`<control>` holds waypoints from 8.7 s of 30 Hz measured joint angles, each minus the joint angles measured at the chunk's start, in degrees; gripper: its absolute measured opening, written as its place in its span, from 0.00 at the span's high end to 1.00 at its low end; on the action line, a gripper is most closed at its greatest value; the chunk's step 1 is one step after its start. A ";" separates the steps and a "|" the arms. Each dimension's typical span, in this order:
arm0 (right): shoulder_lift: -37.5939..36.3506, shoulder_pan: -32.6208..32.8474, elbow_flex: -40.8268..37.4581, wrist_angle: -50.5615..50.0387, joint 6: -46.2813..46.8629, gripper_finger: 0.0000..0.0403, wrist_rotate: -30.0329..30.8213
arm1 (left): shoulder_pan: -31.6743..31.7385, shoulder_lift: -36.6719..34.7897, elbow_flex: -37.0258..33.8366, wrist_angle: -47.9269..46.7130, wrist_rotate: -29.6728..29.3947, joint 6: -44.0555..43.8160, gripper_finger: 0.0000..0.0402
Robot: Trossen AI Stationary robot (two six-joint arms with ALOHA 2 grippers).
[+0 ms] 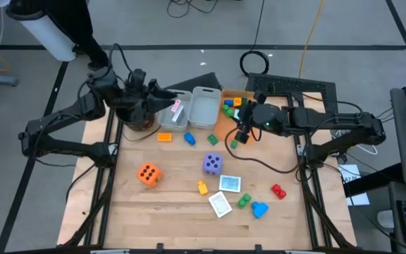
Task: Pick & Place Toys
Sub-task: Put the orange dice into the right gray bin
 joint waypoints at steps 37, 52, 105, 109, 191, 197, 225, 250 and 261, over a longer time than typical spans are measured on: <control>0.04 1.97 0.00 7.74 -1.31 0.59 0.30 | -0.27 2.72 0.11 0.07 -0.58 -2.32 0.46; 0.04 3.26 0.00 9.11 -1.53 0.59 0.26 | -0.27 2.72 0.11 0.07 -0.62 -2.34 0.46; 0.02 2.86 0.00 11.68 13.16 0.60 0.03 | -32.85 -11.95 0.02 -57.51 -28.62 -16.93 0.46; 0.02 2.86 0.00 10.89 14.77 0.60 0.03 | -34.91 -10.73 0.02 -69.70 -32.47 -23.85 0.46; 0.02 2.83 0.00 8.04 14.99 0.60 -13.34 | -19.44 -9.90 -39.15 -36.72 -3.31 -23.03 0.22; 0.02 2.83 0.00 8.04 14.96 0.60 -13.34 | -19.44 -9.90 -39.15 -36.76 -3.24 -23.19 0.22; 0.02 2.82 0.00 8.04 14.55 0.60 -13.32 | -19.03 -9.92 -39.07 -40.65 -4.65 -23.50 0.22; 0.02 2.84 0.00 9.03 14.95 0.60 -13.47 | -14.17 -9.91 -30.62 -49.40 -7.92 -16.68 0.22; 0.04 3.73 0.02 12.03 13.53 0.60 -31.75 | -14.17 -9.90 -30.62 -49.26 -8.40 -16.01 0.22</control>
